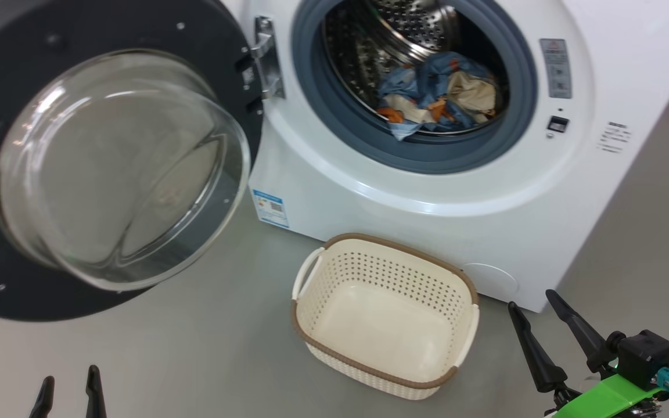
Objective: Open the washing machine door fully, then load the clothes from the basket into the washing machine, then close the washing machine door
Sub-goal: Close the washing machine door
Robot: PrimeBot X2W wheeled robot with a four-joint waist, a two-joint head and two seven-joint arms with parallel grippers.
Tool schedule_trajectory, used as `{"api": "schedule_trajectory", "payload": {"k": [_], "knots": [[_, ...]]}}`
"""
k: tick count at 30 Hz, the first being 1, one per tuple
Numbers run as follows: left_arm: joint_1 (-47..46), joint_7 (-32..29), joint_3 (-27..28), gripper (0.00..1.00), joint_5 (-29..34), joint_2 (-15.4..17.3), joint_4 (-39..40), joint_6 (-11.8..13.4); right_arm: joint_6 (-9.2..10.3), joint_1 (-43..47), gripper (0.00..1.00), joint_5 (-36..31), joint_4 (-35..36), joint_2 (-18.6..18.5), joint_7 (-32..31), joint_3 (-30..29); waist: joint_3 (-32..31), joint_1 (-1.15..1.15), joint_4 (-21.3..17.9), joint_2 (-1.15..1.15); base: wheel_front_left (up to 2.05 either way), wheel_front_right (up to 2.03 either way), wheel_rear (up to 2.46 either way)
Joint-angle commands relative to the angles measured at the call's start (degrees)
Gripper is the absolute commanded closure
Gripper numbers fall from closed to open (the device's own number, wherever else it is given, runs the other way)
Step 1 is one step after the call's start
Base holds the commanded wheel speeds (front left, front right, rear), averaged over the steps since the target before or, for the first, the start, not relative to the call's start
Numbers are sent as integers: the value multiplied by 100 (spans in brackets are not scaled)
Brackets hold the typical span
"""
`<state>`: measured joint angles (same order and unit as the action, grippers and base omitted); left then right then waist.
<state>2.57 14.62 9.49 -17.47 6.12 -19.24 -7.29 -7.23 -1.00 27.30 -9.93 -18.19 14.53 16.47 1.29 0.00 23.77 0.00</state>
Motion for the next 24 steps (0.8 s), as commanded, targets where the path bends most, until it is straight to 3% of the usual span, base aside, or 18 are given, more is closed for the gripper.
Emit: {"api": "schedule_trajectory", "payload": {"k": [1, 10, 24], "knots": [[-81, 38, 214, 0, 63, 75, 179, -20, -25, -237, 0, 24, 110, -107, 47, 104, -16, 0, 231, 0, 0, 0, 0], [-53, 38, 292, 0, 97, 25, 217, -20, -25, -263, 0, 23, 94, -72, 47, 155, -18, 0, 540, 0, 0, 0, 0], [-59, 38, 370, 0, 58, -45, 330, -20, -25, -337, 0, 48, 79, -71, 47, 255, 69, 0, 585, 0, 0, 0, 0]]}}
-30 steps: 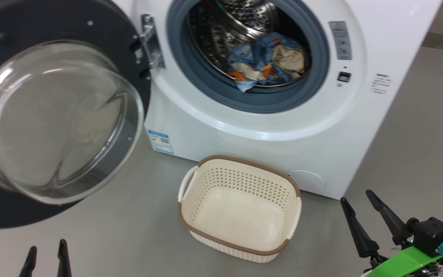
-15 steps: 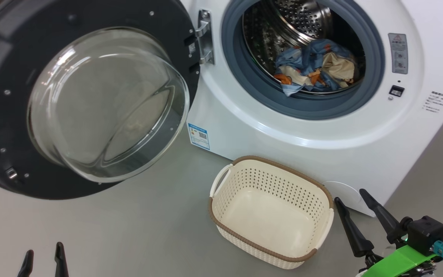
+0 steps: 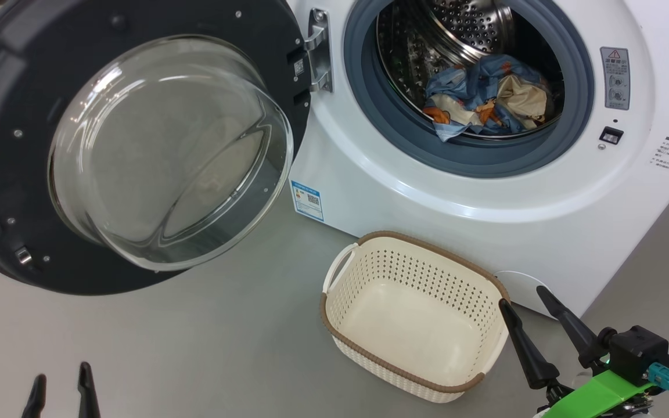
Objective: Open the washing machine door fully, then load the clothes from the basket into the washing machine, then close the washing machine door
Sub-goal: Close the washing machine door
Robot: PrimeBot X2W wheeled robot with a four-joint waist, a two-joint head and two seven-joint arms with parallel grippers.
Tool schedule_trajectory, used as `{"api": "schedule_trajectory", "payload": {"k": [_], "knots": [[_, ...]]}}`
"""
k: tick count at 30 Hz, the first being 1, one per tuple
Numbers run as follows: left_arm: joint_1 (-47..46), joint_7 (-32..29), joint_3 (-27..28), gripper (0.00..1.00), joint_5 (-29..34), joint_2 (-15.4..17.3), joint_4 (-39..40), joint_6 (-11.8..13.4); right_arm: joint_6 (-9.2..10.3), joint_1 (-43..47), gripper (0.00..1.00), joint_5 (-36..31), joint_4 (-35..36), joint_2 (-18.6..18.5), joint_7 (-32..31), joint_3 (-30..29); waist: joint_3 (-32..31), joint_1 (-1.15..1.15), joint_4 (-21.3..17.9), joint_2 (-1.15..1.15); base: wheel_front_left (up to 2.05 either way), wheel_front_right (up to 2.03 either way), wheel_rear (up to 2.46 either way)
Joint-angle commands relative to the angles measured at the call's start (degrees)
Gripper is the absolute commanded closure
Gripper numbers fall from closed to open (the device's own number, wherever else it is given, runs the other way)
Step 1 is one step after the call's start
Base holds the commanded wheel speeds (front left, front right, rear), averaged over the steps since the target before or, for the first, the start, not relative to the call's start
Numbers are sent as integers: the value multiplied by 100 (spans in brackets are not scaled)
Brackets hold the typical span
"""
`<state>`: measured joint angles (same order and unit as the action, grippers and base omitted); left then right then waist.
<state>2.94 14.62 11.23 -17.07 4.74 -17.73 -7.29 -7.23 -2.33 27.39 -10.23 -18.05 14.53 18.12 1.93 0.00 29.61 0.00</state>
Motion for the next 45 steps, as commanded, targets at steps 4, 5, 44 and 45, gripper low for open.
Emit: {"api": "schedule_trajectory", "payload": {"k": [4, 5, 44, 45], "knots": [[-229, 38, 258, 88, -121, 205, 480, -20, -25, -198, 0, 37, 122, -96, 47, 82, 68, 0, 13, 0, 0, 0, 0], [-283, 38, 290, 100, -195, 258, 583, -20, -25, -195, 0, 35, 126, -99, 47, 78, 87, 0, 17, 0, 0, 0, 0], [-4483, -3824, 85, 100, -5698, 3935, -2605, -20, -25, -633, 0, 86, 222, -646, 47, 605, 1082, 0, -153, 0, 0, 0, 0], [-4511, -3843, 79, 100, -5752, 3938, -2634, -20, -25, -637, 0, 91, 231, -663, 47, 617, 1100, 0, -159, 0, 0, 0, 0]]}}
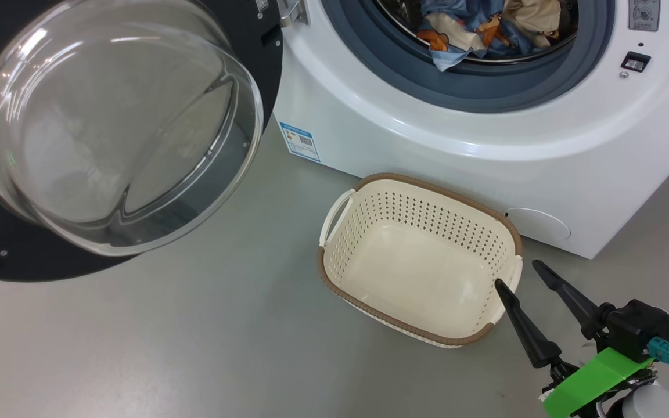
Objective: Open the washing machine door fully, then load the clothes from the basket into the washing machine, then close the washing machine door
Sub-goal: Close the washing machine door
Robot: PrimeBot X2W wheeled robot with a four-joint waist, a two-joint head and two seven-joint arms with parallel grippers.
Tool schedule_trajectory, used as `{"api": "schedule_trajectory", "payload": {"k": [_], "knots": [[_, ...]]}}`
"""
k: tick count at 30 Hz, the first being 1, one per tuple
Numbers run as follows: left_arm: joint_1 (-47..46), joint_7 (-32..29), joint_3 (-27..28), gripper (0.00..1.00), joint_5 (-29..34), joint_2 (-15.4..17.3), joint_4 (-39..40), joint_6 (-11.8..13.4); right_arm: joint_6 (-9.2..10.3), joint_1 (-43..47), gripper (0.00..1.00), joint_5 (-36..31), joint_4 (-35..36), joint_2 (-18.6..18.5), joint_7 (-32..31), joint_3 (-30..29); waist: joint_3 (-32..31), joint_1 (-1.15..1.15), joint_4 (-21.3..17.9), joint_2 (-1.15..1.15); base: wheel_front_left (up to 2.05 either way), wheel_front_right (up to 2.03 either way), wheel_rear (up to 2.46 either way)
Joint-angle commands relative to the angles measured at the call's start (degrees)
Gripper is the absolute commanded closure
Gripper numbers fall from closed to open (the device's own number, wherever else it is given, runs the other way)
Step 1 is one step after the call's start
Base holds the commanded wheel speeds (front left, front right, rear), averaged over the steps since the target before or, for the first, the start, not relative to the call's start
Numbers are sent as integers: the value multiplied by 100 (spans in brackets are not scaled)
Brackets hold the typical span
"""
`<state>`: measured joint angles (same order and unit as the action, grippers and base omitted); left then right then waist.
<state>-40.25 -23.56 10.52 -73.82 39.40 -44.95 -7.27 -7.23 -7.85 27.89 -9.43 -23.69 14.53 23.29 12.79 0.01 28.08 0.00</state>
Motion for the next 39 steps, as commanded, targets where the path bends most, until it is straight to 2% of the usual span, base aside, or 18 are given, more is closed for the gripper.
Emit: {"api": "schedule_trajectory", "payload": {"k": [1, 24, 39], "knots": [[-208, -49, 116, 100, -99, 479, 73, -22, -25, -87, 0, 44, 154, -116, 47, 111, 23, -1, -8, 0, 0, 0, 0], [-169, 427, -313, 100, -441, 354, 90, -22, -25, -171, 0, 62, 262, -392, 47, 157, 365, -1, -143, 0, 0, 0, 0], [-51, -174, -618, 100, -815, 364, 278, -22, -25, -178, 0, 45, 222, -343, 47, 111, 291, -1, -133, 0, 0, 0, 0]]}}
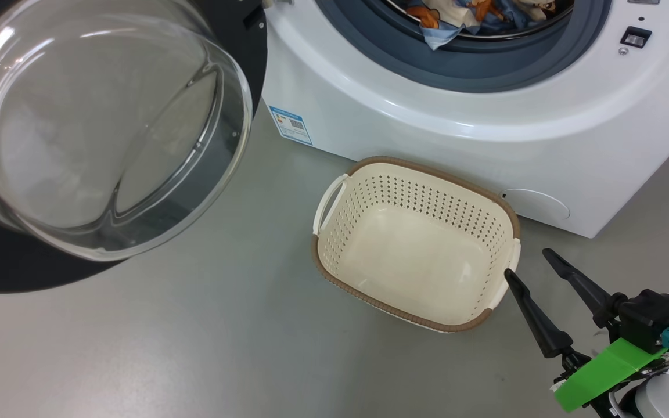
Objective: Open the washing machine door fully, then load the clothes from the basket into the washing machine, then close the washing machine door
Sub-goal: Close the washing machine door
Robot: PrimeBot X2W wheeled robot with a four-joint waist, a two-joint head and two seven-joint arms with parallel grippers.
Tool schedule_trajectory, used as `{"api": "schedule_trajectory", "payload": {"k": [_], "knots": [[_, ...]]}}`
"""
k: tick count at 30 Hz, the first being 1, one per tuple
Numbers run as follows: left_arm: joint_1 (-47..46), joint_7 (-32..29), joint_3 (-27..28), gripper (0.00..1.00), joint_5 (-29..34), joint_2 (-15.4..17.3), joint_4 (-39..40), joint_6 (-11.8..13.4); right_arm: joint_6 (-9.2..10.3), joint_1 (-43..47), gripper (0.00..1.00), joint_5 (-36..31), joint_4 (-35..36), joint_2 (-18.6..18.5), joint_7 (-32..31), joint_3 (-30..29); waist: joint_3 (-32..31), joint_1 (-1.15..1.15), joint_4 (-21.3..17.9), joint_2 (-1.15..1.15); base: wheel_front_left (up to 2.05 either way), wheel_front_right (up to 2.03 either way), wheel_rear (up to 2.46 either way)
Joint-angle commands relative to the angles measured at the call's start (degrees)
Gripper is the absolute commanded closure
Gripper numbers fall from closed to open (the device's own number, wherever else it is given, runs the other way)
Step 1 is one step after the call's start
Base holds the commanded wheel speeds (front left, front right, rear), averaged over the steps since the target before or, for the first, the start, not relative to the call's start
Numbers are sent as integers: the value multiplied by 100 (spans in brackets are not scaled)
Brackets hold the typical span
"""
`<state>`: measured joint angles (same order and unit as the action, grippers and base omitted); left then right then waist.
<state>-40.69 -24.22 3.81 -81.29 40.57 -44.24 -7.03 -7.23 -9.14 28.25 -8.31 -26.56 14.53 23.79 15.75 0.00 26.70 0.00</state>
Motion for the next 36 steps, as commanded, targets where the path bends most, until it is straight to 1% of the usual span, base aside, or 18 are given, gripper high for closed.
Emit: {"api": "schedule_trajectory", "payload": {"k": [1, 16, 28, 36], "knots": [[4, -175, 34, 100, -102, 250, 245, -46, -25, -47, 0, 11, 106, -48, 47, 60, -15, 0, 10, 0, 0, 0, 0], [208, -821, -191, 100, -404, 367, 641, -46, -25, -20, 0, 21, 75, 55, 47, 30, -196, 0, 24, 0, 0, 0, 0], [321, -1221, -272, 100, -607, 507, 857, -46, -25, 54, 0, -13, 63, 135, 47, -51, -421, 0, 20, 0, 0, 0, 0], [377, -1738, -378, 100, -794, 577, 1100, -46, -25, 155, 0, -24, 46, 216, 47, -129, -590, 0, 16, 0, 0, 0, 0]]}}
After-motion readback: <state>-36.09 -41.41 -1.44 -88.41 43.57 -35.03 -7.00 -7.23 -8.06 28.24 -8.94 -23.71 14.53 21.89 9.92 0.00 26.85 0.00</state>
